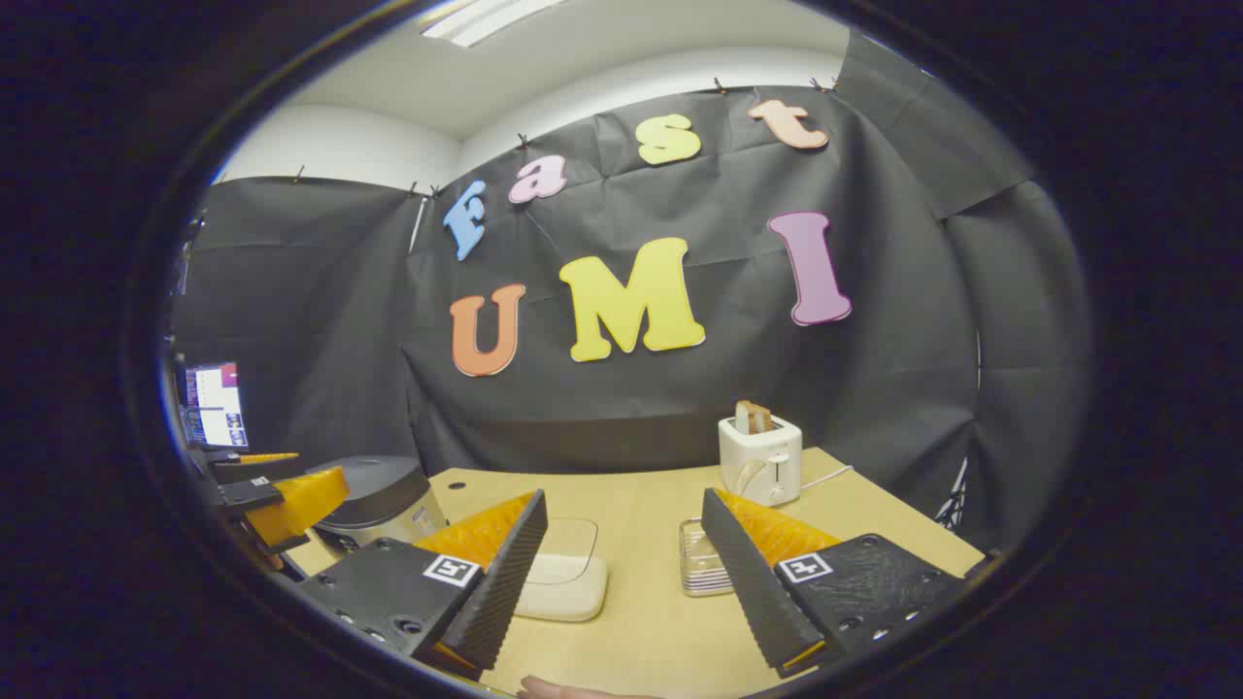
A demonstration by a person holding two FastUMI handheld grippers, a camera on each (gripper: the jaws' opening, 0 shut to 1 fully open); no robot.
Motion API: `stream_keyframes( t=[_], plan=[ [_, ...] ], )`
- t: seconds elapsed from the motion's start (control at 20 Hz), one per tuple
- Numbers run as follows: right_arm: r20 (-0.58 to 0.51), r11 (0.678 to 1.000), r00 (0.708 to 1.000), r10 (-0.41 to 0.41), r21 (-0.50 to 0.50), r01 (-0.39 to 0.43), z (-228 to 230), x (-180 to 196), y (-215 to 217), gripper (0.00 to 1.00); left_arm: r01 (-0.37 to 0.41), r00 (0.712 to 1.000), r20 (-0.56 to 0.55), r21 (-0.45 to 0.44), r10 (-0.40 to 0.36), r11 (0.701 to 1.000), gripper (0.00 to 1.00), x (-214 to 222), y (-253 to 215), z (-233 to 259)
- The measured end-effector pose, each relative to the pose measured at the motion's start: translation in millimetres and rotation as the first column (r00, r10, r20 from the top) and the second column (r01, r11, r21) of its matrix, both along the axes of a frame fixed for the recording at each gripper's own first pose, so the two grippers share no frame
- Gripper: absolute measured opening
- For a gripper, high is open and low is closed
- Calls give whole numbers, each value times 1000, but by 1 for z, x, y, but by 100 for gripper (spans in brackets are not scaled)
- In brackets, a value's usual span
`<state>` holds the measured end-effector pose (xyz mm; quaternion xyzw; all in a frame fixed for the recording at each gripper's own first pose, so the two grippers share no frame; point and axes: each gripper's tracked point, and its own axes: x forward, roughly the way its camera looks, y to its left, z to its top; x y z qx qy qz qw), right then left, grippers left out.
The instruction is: Close the left gripper, press the button to open the rice cooker; take a wooden spoon from the chopstick holder with the right hand, scoop a spoonful of rice and pour it into the rice cooker, then put the wooden spoon back into the chopstick holder.
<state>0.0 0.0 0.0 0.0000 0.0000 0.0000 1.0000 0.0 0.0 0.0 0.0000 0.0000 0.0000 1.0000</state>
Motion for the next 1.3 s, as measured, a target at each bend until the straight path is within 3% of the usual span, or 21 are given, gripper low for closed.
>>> stream_keyframes(
  t=[0.05,0.1,0.2,0.25,0.4,0.55,0.6,1.05,1.15,1.25,1.3],
  plan=[
    [-8,1000,1000,-6,-1,6,-7,-2,0,91,-10,1000,3,6,10,1000,95,0,8,-1],
    [-18,1000,1000,-8,-8,8,-10,-3,1,95,-14,1000,12,10,14,1000,95,-3,12,-2],
    [-19,1000,1000,-10,-29,10,-12,-3,2,95,16,1000,10,24,-16,1000,95,-11,7,-3],
    [-17,999,1000,0,-39,-1,-12,-3,6,91,13,1000,14,31,-14,999,95,-15,7,-4],
    [-27,998,999,30,-62,-32,-17,-1,12,95,14,999,46,70,-17,997,95,-17,6,4],
    [-27,998,999,30,-55,-32,-18,-1,11,95,15,999,39,49,-17,999,95,-18,2,0],
    [-29,998,999,31,-54,-33,-19,0,10,91,21,999,33,38,-22,999,95,-17,0,0],
    [-37,998,999,32,-49,-34,-20,2,8,91,17,1000,12,23,-17,1000,95,-15,5,-6],
    [-36,998,999,34,-50,-35,-19,2,8,100,16,1000,10,24,-16,1000,95,-15,4,-6],
    [-33,998,999,30,-49,-32,-18,2,6,91,8,1000,13,24,-8,1000,95,-14,6,-4],
    [-32,998,999,28,-48,-29,-18,2,5,91,3,1000,11,23,-3,1000,95,-12,8,-5]
  ],
)
